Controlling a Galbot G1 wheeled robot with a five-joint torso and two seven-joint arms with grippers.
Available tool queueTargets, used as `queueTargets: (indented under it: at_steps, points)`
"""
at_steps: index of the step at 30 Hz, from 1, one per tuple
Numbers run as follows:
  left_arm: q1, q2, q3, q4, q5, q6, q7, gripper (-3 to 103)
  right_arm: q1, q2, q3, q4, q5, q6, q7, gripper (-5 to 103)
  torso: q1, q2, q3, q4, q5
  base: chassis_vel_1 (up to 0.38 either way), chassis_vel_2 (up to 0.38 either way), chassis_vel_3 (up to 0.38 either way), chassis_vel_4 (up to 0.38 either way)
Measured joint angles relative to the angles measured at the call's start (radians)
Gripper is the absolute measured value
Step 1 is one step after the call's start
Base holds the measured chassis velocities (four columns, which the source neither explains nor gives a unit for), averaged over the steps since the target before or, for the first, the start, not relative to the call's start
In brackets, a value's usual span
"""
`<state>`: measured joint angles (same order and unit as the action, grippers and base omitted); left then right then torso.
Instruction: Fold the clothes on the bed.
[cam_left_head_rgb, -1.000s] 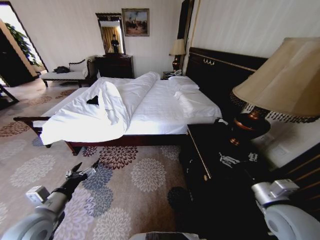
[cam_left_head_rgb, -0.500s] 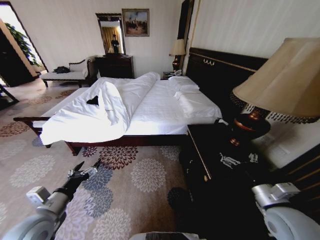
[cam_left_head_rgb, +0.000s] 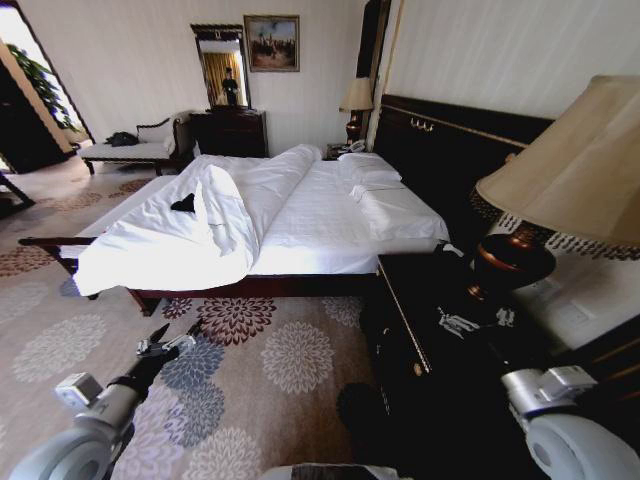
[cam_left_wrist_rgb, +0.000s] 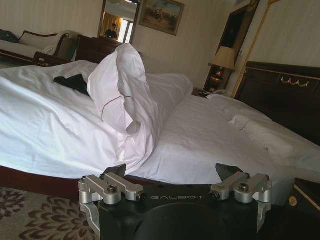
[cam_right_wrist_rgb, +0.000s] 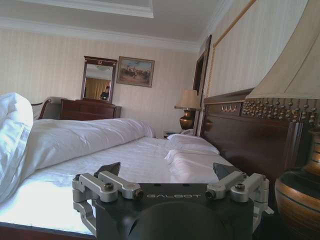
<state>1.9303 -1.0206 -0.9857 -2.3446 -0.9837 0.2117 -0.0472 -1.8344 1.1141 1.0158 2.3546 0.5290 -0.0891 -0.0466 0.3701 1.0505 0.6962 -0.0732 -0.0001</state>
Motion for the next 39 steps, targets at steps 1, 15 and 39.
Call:
queueTargets:
  at_steps: [1, 15, 39]
  points:
    - [-0.001, 0.001, 0.000, 0.000, 0.000, 0.000, 0.000, 100, 0.001, 0.001, -0.002, 0.000, 0.000, 0.000, 0.000, 100, 0.000, 0.000, 0.000, 0.0000, 0.0001, -0.051, 0.047, 0.053, -0.054]
    - [-0.001, 0.000, 0.003, 0.000, 0.008, 0.002, 0.000, 100, 0.002, 0.010, -0.003, -0.003, 0.001, 0.000, -0.003, 100, 0.000, 0.000, 0.000, 0.0000, 0.0001, -0.128, 0.109, 0.126, -0.108]
    - [0.006, -0.010, 0.010, -0.007, 0.031, 0.002, -0.001, 100, 0.000, 0.035, -0.010, -0.006, -0.010, -0.004, -0.012, 100, 0.000, 0.000, 0.000, 0.0000, 0.0001, -0.119, 0.116, 0.119, -0.115]
